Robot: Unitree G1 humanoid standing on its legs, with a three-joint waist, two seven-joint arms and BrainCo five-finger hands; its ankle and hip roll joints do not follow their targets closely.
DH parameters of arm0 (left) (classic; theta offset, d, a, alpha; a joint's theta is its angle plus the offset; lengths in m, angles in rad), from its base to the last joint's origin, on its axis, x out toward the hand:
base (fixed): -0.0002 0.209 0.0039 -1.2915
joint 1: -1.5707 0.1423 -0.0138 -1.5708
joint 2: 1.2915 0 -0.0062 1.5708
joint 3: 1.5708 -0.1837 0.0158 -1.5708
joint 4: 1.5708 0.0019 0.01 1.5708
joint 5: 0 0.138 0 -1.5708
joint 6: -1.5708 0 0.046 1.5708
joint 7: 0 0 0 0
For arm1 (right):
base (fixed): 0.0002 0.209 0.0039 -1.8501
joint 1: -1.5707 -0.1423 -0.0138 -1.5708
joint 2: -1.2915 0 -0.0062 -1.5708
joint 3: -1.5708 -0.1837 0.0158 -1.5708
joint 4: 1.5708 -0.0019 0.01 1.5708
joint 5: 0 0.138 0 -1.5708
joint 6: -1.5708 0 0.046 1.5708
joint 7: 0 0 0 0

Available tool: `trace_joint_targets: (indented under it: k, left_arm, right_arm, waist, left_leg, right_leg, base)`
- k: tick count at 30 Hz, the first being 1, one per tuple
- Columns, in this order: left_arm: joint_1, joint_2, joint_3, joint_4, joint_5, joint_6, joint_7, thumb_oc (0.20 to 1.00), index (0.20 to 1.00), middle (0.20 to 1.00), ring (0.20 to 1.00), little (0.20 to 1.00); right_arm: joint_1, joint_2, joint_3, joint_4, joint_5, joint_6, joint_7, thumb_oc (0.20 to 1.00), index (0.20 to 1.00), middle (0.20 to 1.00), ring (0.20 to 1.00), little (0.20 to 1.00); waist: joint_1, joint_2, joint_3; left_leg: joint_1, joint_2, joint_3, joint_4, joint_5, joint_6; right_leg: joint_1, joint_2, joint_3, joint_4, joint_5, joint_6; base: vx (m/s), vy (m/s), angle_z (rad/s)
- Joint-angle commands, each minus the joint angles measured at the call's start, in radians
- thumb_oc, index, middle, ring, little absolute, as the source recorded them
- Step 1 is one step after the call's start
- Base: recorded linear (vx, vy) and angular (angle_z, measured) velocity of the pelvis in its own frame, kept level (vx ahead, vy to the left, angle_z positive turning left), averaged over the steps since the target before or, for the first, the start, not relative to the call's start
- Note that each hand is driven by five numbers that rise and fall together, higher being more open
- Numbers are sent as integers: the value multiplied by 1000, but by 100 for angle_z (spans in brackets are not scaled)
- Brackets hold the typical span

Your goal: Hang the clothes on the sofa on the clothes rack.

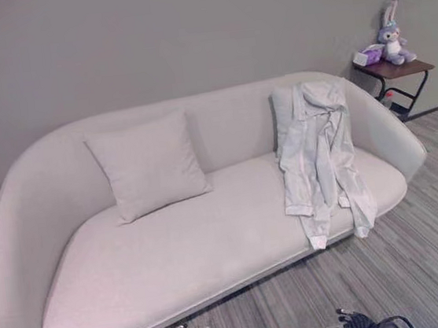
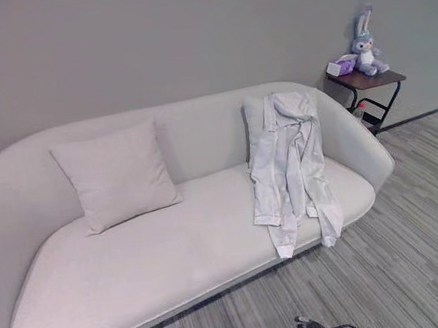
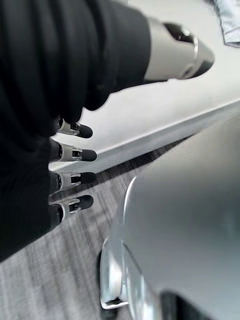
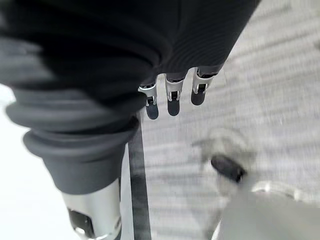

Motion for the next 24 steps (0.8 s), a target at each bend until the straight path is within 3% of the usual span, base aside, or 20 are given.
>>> trace_joint_targets:
  k: [1, 2, 3, 4, 5, 6, 9, 13, 15, 16, 17, 19, 21, 22, 24]
  left_arm:
    - [-68, 26, 24, 16, -26, -13, 0, 1000, 1000, 1000, 1000, 1000]
    - [-71, 26, 22, 22, -23, -11, 0, 1000, 1000, 1000, 1000, 1000]
    - [-71, 26, 22, 23, -23, -11, 0, 1000, 1000, 1000, 1000, 1000]
    - [-87, 28, 4, 47, -16, -14, 2, 1000, 1000, 1000, 1000, 1000]
    - [-88, 29, 4, 48, -16, -15, 2, 1000, 1000, 1000, 1000, 1000]
    - [-92, 26, 2, 80, -10, -15, 0, 1000, 1000, 1000, 1000, 1000]
    - [-86, 19, 2, 127, 18, -12, -1, 1000, 1000, 1000, 1000, 1000]
    - [-72, 34, -3, 152, 40, -12, 1, 1000, 1000, 1000, 1000, 1000]
    - [-74, 44, -3, 157, 47, -12, 0, 1000, 1000, 1000, 1000, 1000]
    - [-83, 45, -1, 150, 45, -12, 4, 1000, 1000, 1000, 1000, 1000]
    - [-86, 46, 3, 144, 42, -11, 5, 1000, 1000, 1000, 1000, 1000]
    - [-89, 47, 14, 123, 37, -9, 7, 1000, 1000, 1000, 1000, 1000]
    - [-101, 48, 27, 61, 18, -8, 14, 1000, 1000, 1000, 1000, 1000]
    - [-103, 51, 39, 1, -1, -5, 15, 1000, 1000, 1000, 1000, 1000]
    - [-107, 55, 37, -41, -13, -6, 16, 1000, 1000, 1000, 1000, 1000]
  right_arm:
    - [-61, 26, -24, 18, 24, -18, -3, 1000, 1000, 1000, 1000, 1000]
    - [-67, 34, -15, 25, 20, -15, -3, 1000, 1000, 1000, 1000, 1000]
    - [-67, 34, -15, 25, 20, -15, -3, 1000, 1000, 1000, 1000, 1000]
    - [-78, 51, 0, 31, 23, -14, -1, 1000, 1000, 1000, 1000, 1000]
    - [-78, 52, -1, 31, 23, -14, -1, 1000, 1000, 1000, 1000, 1000]
    - [-86, 70, 6, 30, 28, -14, 2, 1000, 1000, 1000, 1000, 1000]
    - [-95, 89, 28, 39, 13, -8, 11, 1000, 1000, 1000, 1000, 1000]
    - [-98, 112, 56, 32, -5, -11, 24, 1000, 1000, 1000, 1000, 1000]
    - [-100, 115, 63, 27, -7, -11, 28, 1000, 1000, 1000, 1000, 1000]
    - [-103, 108, 62, 21, -10, -6, 33, 1000, 1000, 1000, 1000, 1000]
    - [-100, 108, 58, 12, -8, -4, 35, 1000, 1000, 1000, 1000, 1000]
    - [-94, 99, 47, 12, -9, -5, 30, 1000, 1000, 1000, 1000, 1000]
    - [-83, 86, 23, 20, -4, -5, 19, 1000, 1000, 1000, 1000, 1000]
    - [-74, 82, 6, 25, 3, -5, 12, 1000, 1000, 1000, 1000, 1000]
    - [-67, 79, 0, 30, 0, -7, 9, 1000, 1000, 1000, 1000, 1000]
  waist:
    - [41, 42, 63]
    - [56, 52, 63]
    - [57, 51, 66]
    - [81, 56, 78]
    - [83, 54, 78]
    - [87, 68, 72]
    - [86, 74, 23]
    - [98, 29, -10]
    - [98, 14, -19]
    - [75, 47, -14]
    - [62, 57, -2]
    - [53, 63, 5]
    - [39, 65, 5]
    - [28, 71, 8]
    - [12, 75, 14]
  left_leg:
    - [-36, -77, 139, -376, 231, 88]
    - [-64, -109, 147, -430, 250, 87]
    - [-56, -110, 149, -439, 253, 87]
    - [-154, -145, 216, -473, 240, 85]
    - [-154, -146, 218, -473, 239, 86]
    - [-166, -146, 275, -473, 234, 79]
    - [-102, -155, 231, -473, 236, 87]
    - [-65, -169, 235, -473, 239, 94]
    - [-32, -170, 248, -473, 242, 101]
    - [24, -142, 245, -473, 243, 102]
    - [60, -138, 241, -473, 231, 101]
    - [86, -132, 225, -473, 215, 98]
    - [101, -132, 183, -473, 195, 91]
    - [115, -124, 159, -473, 189, 93]
    - [124, -112, 139, -473, 193, 98]
  right_leg:
    - [1, -29, 42, 6, -20, 53]
    - [9, -10, 46, 6, -21, 50]
    - [12, -11, 48, 6, -23, 50]
    - [37, 12, 47, 6, -27, 47]
    - [37, 10, 49, 6, -28, 48]
    - [58, 29, 44, 6, -31, 43]
    - [76, 22, 49, 6, -33, 39]
    - [147, -26, 34, 6, 13, 47]
    - [167, -52, 9, 99, 26, 54]
    - [116, -55, -10, 254, 19, 58]
    - [102, -78, -26, 298, 1, 50]
    - [75, -113, -48, 258, -6, 41]
    - [43, -146, -66, 112, -10, 38]
    - [15, -164, -56, 29, 0, 42]
    - [-35, -180, -16, 6, 8, 47]
  base:
    - [223, -74, -40]
    - [182, -41, -4]
    - [179, -27, -1]
    - [127, -14, -16]
    - [301, 11, -8]
    - [325, 55, -7]
    - [328, 68, -10]
    - [276, 60, -28]
    - [327, 143, -28]
    - [305, 180, -38]
    - [286, 141, -16]
    - [215, -7, 23]
    - [217, -77, 57]
    - [187, -54, 72]
    - [163, -66, 73]
